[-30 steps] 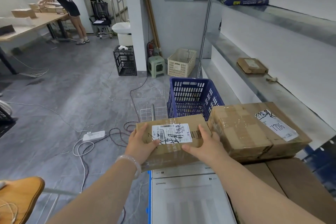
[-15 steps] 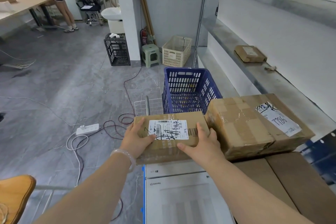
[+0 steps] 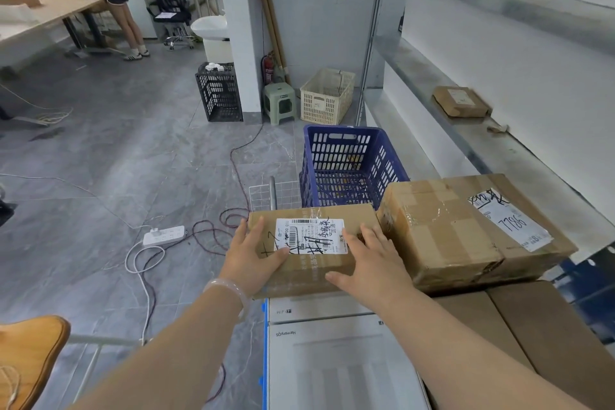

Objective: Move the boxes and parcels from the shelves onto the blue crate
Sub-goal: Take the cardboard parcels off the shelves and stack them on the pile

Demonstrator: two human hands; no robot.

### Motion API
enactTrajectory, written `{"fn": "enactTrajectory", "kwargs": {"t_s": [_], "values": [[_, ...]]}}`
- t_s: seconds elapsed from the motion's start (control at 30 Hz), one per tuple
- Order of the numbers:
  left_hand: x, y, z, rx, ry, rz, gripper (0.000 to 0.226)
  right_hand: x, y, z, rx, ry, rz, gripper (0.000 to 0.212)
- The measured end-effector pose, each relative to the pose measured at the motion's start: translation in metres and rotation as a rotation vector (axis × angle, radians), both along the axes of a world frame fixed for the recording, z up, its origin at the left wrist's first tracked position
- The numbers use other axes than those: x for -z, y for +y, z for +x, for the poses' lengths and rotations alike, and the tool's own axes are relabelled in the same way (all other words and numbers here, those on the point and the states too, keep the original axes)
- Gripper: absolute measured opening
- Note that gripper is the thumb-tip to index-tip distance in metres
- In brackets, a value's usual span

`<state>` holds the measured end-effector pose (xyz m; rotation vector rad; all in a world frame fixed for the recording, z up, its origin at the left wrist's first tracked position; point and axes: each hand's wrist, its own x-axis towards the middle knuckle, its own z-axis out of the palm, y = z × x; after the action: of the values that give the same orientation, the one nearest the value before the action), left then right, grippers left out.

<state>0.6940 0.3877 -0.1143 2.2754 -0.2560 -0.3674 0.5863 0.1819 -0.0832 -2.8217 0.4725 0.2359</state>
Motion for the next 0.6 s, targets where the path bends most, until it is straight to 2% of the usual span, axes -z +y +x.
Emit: {"fn": "enactTrajectory", "kwargs": {"t_s": [0.6], "values": [[-0.006,-0.021,0.0,-0.015,0.04,-0.043,0.082,-0.001,-0.014,0.005,0.004,-0.021,-0.029,0.079]]}}
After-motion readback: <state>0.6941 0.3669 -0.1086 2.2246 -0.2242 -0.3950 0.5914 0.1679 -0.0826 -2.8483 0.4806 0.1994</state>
